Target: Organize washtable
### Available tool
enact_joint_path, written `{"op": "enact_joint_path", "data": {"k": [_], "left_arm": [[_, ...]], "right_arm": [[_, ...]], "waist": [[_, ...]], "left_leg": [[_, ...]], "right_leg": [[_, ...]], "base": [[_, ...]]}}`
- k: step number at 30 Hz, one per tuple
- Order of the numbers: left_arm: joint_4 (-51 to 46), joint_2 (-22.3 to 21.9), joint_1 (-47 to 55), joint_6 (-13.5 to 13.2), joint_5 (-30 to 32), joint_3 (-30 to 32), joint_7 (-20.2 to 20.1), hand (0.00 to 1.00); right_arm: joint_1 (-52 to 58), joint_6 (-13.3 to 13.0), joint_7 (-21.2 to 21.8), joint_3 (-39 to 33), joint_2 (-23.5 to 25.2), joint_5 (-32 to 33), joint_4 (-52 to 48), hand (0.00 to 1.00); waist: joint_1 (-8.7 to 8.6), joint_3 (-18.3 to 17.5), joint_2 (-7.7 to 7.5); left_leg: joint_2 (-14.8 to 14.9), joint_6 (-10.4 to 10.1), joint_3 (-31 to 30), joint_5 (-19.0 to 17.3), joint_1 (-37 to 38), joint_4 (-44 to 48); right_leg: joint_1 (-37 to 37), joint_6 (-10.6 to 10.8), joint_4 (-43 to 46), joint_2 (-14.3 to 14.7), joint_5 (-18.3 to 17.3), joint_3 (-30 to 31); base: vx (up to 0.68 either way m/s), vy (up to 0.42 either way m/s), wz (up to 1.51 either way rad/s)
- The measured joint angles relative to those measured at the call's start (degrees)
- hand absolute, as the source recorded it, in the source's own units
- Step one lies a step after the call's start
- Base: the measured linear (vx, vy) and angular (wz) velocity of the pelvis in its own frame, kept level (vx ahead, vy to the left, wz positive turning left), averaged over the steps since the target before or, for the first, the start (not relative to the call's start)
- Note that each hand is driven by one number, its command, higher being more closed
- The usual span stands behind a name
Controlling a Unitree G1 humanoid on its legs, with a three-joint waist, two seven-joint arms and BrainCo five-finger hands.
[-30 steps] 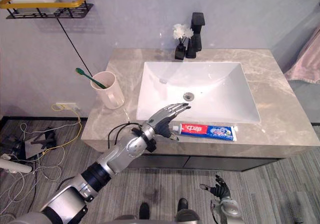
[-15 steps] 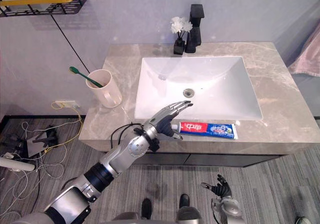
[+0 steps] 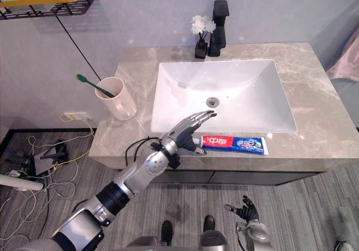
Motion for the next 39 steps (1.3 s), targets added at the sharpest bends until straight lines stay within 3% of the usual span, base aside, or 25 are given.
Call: {"op": "enact_joint_path", "data": {"k": [11,15,34,39], "left_arm": [[2.07,-2.56,-1.47,0.59,0.01,2.27,0.72,1.0],[2.21,-1.53,-2.62,0.8,-0.04,2.48,0.86,1.0],[1.24,-1.59,-0.54,1.01,-2.76,4.33,3.24,1.0],[-1.79,-0.87,1.64,1.22,-4.64,4.67,3.33,1.0]], "right_arm": [[-1.32,0.05,-0.17,-0.97,-0.05,0.87,0.0,0.0],[-1.72,0.04,-0.22,-1.16,-0.02,1.25,-0.01,0.0],[-0.75,0.05,-1.55,-1.76,0.01,2.62,-0.73,0.0],[1.84,-0.09,-2.69,-7.13,0.5,6.11,-5.54,0.0]], "waist": [[-0.38,0.21,0.78],[-1.57,0.24,0.83],[-1.43,0.42,1.39],[-1.3,0.36,1.43]], "left_leg": [[0.04,-0.05,0.23,0.02,-0.59,-0.06],[0.06,-0.11,0.56,-0.02,-0.6,-0.06],[0.37,-0.55,2.93,-0.35,0.1,0.06],[0.53,-0.43,4.27,-0.43,0.25,0.06]], "right_leg": [[-0.71,0.0,0.18,0.0,0.01,-0.04],[-0.81,0.0,0.19,-0.01,0.0,0.11],[-0.8,0.0,0.2,0.14,0.0,1.88],[-1.01,0.0,0.2,0.31,0.0,2.86]], "base": [[0.0,0.0,0.0],[0.0,0.0,-0.02],[0.0,0.002,-0.04],[-0.01,0.001,-0.1]]}}
